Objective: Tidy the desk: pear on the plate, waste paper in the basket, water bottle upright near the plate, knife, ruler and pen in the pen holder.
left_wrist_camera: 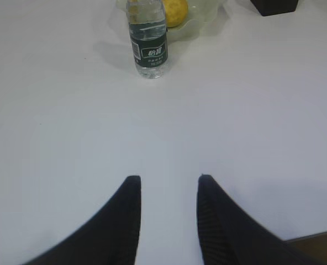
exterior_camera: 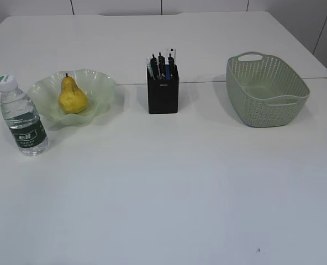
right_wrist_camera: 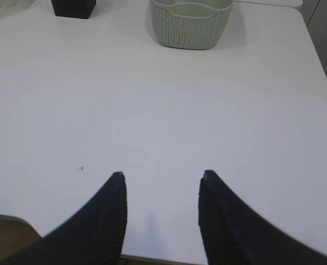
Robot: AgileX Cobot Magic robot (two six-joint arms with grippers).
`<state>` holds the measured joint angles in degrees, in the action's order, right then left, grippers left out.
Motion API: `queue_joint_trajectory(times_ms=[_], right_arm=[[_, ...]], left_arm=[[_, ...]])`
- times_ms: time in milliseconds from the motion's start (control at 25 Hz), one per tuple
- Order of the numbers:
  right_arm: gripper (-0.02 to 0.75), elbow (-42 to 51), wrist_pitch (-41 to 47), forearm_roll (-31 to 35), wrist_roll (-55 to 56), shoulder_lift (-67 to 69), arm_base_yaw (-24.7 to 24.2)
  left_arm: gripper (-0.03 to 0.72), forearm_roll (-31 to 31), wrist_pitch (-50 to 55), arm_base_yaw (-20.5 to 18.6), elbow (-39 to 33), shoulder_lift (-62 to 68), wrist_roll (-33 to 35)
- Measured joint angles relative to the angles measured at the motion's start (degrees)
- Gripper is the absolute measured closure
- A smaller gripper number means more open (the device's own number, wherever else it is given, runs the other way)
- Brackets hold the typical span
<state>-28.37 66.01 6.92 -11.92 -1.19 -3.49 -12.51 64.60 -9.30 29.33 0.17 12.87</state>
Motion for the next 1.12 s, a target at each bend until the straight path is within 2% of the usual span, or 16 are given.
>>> queue_joint_trajectory(times_ms=[120,320,440,1120], right_arm=[[0.386,0.0,0.0,0.0,0.0,0.0,0.0],[0.386,0.0,0.0,0.0,0.0,0.0,0.0],[0.386,0.0,0.0,0.0,0.0,0.0,0.0],[0.386,0.0,0.0,0.0,0.0,0.0,0.0]], left_arm=[[0.450,0.3,-0.1,0.0,0.0,0.0,-0.9],[0.450,6.5,-0.5,0.0,-0.1,0.0,-10.3],[0.450,8.3,-0.7,0.0,-0.1,0.0,-12.9],[0.450,7.5,-0.8,0.0,-0.1,0.0,-14.5]])
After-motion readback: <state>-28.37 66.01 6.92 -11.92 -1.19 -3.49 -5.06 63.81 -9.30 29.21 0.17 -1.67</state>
